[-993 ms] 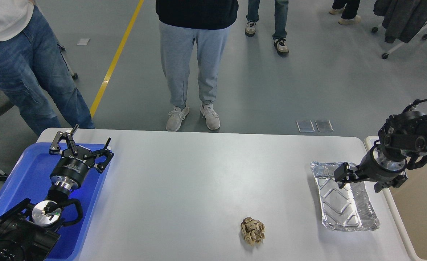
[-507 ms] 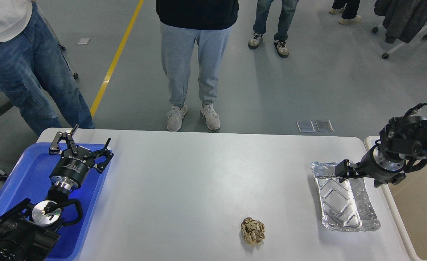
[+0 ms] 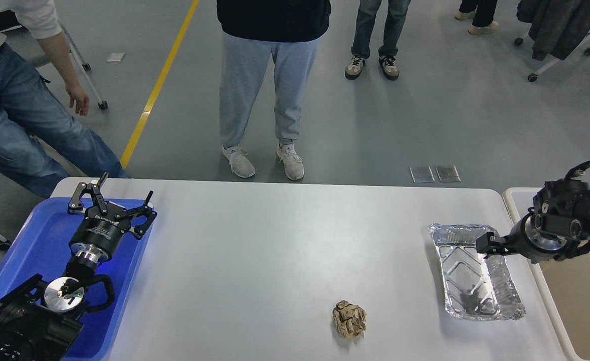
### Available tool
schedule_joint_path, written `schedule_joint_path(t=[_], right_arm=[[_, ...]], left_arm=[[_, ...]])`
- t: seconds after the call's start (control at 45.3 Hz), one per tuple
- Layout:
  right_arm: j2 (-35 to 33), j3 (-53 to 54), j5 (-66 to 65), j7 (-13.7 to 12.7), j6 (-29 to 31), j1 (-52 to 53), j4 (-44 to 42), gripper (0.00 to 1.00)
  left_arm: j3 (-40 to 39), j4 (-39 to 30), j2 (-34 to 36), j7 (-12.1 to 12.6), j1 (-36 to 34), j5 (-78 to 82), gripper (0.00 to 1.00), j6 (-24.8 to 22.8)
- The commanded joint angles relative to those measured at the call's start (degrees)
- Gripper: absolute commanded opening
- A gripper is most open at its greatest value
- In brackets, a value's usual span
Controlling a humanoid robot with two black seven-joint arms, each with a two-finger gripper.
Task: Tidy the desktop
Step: 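Close the right gripper on the foil tray's rim nearest the bin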
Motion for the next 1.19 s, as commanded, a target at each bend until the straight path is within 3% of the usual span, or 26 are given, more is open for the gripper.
schedule_joint_path(t=[0.0, 0.353, 1.169], right_arm=[[-0.7, 1.4, -1.5, 0.0, -5.2, -4.1, -0.4, 1.0], [-3.1, 8.6, -1.9, -0.1, -6.3, -9.2, -2.8, 1.0], [-3.3, 9.6, -0.7, -0.1, -9.5, -12.4, -3.0, 0.95]], left_arm=[[0.0, 0.0, 0.0, -0.1, 0.0, 0.0, 1.0, 0.0], [0.0, 0.0, 0.0, -0.1, 0.0, 0.0, 1.0, 0.0], [-0.1, 0.0, 0.0, -0.1, 0.0, 0.0, 1.0, 0.0]])
